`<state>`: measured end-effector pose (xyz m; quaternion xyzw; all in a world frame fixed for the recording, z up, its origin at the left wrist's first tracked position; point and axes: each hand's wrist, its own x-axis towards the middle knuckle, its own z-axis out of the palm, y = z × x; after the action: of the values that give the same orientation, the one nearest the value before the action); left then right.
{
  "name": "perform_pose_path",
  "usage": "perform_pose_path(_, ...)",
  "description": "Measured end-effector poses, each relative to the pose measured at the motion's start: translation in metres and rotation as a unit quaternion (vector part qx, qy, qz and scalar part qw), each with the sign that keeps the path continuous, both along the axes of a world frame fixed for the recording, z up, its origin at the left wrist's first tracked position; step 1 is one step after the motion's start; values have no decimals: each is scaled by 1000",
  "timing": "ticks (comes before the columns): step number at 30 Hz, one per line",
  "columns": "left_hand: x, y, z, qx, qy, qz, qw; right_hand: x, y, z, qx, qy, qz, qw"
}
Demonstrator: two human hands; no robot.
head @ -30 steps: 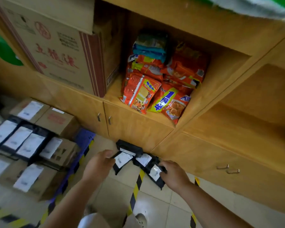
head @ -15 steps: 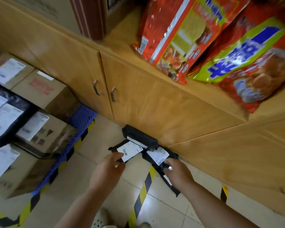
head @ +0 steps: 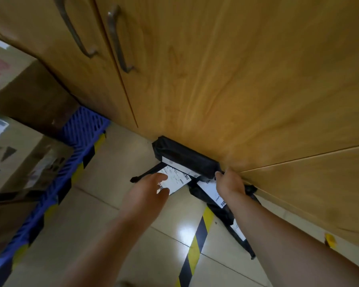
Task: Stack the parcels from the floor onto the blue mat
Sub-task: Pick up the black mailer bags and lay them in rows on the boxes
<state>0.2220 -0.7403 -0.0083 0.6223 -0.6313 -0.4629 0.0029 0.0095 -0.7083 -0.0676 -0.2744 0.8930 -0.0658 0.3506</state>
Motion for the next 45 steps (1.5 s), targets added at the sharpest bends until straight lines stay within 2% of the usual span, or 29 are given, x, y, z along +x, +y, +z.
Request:
perform_pose_path(7, 12, 9, -26, -16, -27, -22, 999, 4, -9, -42, -5, -58, -147, 987)
perform_pose_path(11, 16, 17, -22, -25, -34, -34, 999, 15, -3, -40, -70, -96, -209, 971)
perform_pose_path(18, 22, 28, 31, -31, -38, -61, 997, 39, 9, 10, -105, -156, -208, 960)
perform_pose_path(23, 28, 21, 99, -47, -62, -79, 994, 41, 13, 83, -95, -159, -180, 966)
perform_pose_path(29, 28, 9, 203, -109, -90, -110, 984, 52, 17, 224, -103, -169, -92, 976)
perform_pose_path(36, 35, -2, 329, -187, -158, -164, 955, 76, 19, 382, -120, -193, -12, 974)
perform_pose_path(41, 61, -7, 414, -212, -206, -218, 930, 92, 12, 490, -133, -186, 74, 971)
perform_pose_path(45, 90, 2, 476, -246, -187, -196, 931, 106, 9, 564, -133, -158, 131, 970)
